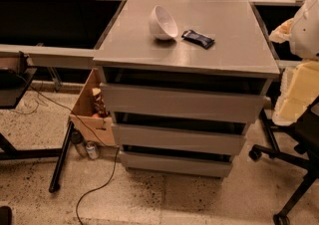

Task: Open top drawer

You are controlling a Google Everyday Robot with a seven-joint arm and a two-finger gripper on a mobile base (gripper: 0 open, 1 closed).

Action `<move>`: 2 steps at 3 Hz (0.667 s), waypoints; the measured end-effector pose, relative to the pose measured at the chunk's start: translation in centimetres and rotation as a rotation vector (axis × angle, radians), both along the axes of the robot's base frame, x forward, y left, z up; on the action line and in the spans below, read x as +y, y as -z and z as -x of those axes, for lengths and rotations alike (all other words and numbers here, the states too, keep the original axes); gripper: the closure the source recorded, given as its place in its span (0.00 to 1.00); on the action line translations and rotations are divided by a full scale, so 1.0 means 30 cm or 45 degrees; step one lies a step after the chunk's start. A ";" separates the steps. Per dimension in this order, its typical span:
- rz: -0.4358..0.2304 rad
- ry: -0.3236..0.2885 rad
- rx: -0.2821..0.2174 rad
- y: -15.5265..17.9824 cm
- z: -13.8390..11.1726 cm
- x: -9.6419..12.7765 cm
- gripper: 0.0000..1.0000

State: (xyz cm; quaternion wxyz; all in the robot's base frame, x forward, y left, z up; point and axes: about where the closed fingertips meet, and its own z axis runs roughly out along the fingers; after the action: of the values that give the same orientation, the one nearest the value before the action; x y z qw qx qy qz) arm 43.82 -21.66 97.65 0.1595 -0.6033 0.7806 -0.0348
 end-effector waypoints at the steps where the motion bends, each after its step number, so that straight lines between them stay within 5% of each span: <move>1: 0.003 -0.005 -0.008 -0.005 0.000 0.002 0.00; 2: 0.012 -0.049 -0.035 0.022 -0.024 0.031 0.00</move>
Offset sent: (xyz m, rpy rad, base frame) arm 0.0224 0.0253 -0.0282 -0.0245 -0.0500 0.1105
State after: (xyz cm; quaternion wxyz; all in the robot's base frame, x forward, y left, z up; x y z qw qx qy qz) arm 44.55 -20.73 97.00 0.1680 -0.6185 0.7663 -0.0438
